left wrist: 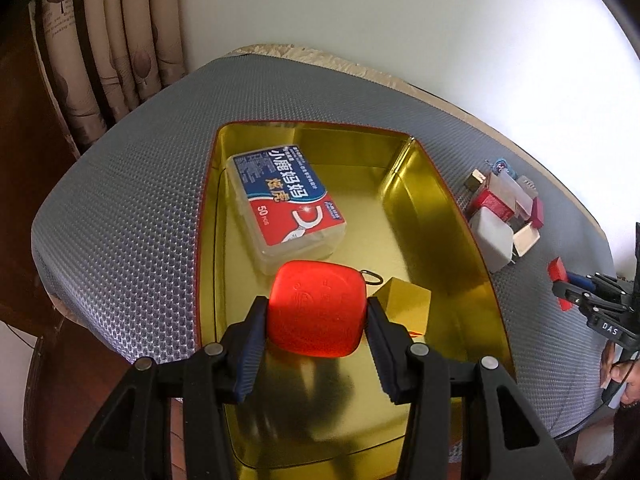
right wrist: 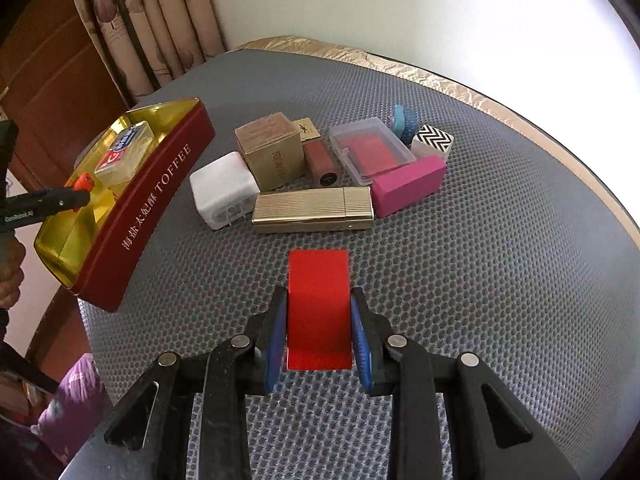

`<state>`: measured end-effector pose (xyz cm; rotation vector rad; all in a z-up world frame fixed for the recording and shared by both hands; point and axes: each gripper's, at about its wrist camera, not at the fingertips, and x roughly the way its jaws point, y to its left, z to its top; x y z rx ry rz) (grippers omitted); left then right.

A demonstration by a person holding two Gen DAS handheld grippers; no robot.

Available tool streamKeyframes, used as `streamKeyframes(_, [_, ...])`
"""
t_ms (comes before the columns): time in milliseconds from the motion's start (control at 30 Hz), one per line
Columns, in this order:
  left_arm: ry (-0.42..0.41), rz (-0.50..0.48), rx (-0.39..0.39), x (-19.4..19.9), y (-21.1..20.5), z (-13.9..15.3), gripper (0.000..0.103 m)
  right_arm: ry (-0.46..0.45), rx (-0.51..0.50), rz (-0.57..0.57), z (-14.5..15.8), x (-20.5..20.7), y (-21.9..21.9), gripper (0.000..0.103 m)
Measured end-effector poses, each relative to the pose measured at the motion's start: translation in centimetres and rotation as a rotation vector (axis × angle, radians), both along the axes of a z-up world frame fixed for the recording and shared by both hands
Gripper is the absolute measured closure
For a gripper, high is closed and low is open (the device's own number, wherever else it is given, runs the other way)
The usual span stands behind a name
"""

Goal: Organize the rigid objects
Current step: 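Place the red rounded square in the tray while the right gripper grasps the red rectangle, then lower the red rectangle into the tray and open the right gripper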

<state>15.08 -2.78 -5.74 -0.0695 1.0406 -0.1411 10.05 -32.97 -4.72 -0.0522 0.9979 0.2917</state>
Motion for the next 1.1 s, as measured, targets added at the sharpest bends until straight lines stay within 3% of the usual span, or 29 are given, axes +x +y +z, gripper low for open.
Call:
streamKeyframes(167, [-0.015, 0.004, 0.000, 0.1, 0.1, 0.2, 0.055, 0.001, 0.008, -0.017, 0.1, -0.2, 0.1, 0.076])
streamKeyframes(400, [-0.013, 0.026, -0.058, -0.3, 0.7, 0.8, 0.055, 0.004, 0.021, -0.038, 0.2, -0.2, 0.0, 0.076])
streamKeyframes(600, [-0.098, 0.048, -0.054, -3.1, 0.1, 3.3, 0.055, 0.010, 0.019, -0.054, 0.1, -0.5, -0.1, 0.076])
streamKeyframes(733, [-0.161, 0.035, -0.007, -5.5, -0.7, 4.8, 0.055, 0.011, 0.013, -0.060, 0.3, -0.7, -0.1, 0.076])
streamKeyframes(833, [-0.188, 0.024, 0.025, -6.9, -1.1, 5.5, 0.055, -0.001, 0.008, -0.067, 0.9, -1.0, -0.1, 0.076])
streamKeyframes(1100, [-0.208, 0.028, 0.013, -8.3, -0.6, 5.5, 0.054, -0.050, 0.065, -0.024, 5.3, -0.6, 2.8, 0.076])
